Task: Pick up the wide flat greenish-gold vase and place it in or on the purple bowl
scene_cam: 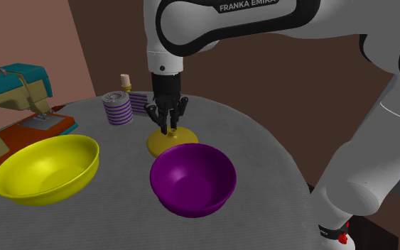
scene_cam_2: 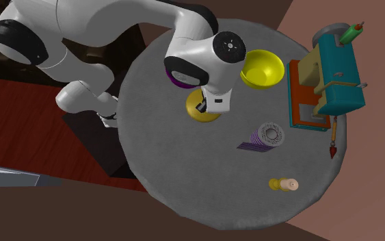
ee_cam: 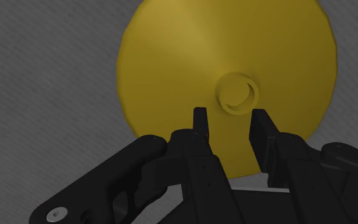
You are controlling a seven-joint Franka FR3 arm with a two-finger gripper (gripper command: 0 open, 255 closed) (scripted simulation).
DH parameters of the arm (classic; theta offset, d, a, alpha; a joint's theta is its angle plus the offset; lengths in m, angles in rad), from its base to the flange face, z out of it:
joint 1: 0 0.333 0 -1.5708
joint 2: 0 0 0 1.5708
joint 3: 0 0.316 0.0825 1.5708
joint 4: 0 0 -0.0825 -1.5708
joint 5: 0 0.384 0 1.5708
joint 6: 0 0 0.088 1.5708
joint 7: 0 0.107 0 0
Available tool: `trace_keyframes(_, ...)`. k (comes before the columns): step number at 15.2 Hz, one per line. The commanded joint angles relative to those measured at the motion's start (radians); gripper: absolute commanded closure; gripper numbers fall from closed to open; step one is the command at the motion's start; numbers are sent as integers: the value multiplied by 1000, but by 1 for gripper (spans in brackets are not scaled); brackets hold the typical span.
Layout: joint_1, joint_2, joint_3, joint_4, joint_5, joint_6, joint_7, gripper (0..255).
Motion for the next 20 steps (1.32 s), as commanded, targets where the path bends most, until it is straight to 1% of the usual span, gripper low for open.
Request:
trace_keyframes(1, 0, 0, 0, 0, 0, 0, 0, 255)
trace_keyframes(6, 0, 0, 0, -1, 0, 0, 0, 255)
trace_keyframes(20, -2, 19, -1, 208, -11, -190, 24, 255)
